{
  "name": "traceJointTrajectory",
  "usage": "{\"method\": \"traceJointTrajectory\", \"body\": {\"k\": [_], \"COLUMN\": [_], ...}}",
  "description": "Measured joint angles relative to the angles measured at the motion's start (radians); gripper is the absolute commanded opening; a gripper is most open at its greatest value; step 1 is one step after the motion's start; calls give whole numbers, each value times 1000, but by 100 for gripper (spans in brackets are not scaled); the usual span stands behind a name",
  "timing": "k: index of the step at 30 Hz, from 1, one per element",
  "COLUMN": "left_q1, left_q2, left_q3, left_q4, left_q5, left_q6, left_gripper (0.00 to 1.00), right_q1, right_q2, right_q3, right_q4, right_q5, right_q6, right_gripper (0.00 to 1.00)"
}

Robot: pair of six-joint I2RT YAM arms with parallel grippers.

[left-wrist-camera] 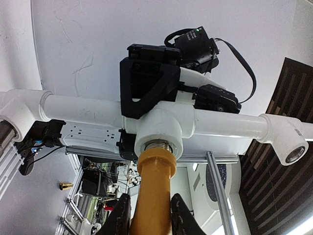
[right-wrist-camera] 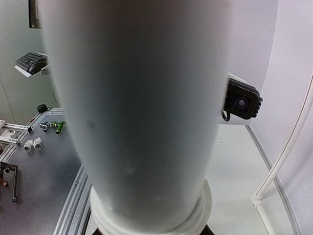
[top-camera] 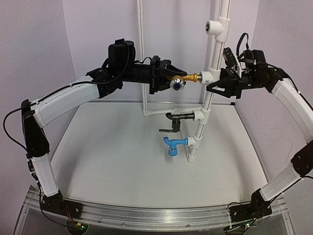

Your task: Install the water faucets

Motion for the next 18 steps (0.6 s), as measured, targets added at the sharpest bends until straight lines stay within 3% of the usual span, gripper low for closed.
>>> {"method": "traceJointTrajectory", "body": {"k": [9,18], "left_q1": [-25,-43], "left_q2": [-16,-32], "left_q3": [29,33], "left_q4": [-100,-143], "left_q5": [-74,-133], "left_q6": [115,182], "left_gripper": [0,0], "right_q1": [1,1], "right_q2": [0,2], "right_q3": [2,2], "right_q4": [2,6], "right_q5": [6,5], "right_q6": [7,13], "right_gripper": [1,0]}}
